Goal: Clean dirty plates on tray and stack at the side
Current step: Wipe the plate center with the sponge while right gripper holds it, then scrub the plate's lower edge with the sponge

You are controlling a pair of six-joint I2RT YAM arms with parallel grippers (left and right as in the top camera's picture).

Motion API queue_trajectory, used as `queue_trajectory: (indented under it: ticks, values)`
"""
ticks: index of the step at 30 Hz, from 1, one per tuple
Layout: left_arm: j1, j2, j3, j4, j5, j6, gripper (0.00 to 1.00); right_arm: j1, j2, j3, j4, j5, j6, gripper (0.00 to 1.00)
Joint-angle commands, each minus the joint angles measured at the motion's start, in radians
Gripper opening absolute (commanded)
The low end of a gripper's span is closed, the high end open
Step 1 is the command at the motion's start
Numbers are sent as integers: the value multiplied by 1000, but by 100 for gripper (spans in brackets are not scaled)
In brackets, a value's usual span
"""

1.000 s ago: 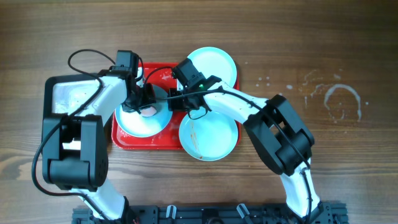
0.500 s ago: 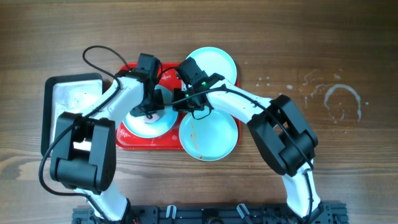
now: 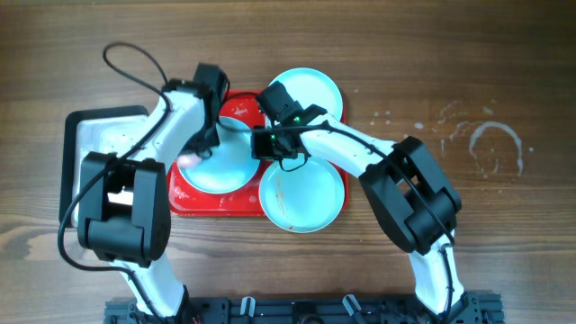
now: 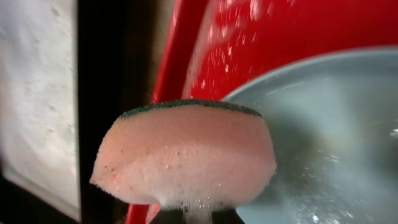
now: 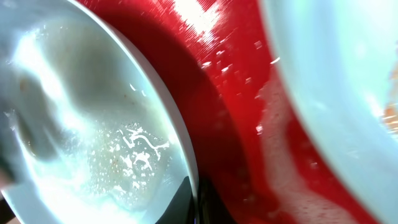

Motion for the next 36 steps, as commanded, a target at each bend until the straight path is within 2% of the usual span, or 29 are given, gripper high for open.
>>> queue_trajectory:
  ticks: [1, 4, 7, 9, 12, 17, 23, 29, 36]
  values:
    - [-34, -2, 156, -66, -40, -9, 4, -13, 4, -18, -13, 68, 13, 4]
    - [-72, -10, 215, -105, 52, 72, 4, -13, 4, -18, -11, 68, 13, 4]
    - [-97, -13, 212, -108, 281, 204, 4, -13, 4, -18, -11, 68, 13, 4]
    - [-93, -12, 194, -104, 352, 226, 4, -13, 4, -18, -10, 68, 13, 4]
    - [-52, -11, 140, -96, 397, 171, 4, -13, 4, -18, -10, 61, 10, 4]
    - [47, -10, 22, 12, 659, 170, 4, -13, 4, -18, -5, 60, 11, 5]
    - [140, 30, -8, 120, 797, 115, 4, -12, 4, -18, -5, 60, 11, 4]
    - [206, 85, -8, 141, 869, 26, 4, -12, 4, -18, -5, 60, 10, 4]
    - [296, 93, -8, 129, 867, -39, 4, -12, 4, -18, -5, 60, 11, 4]
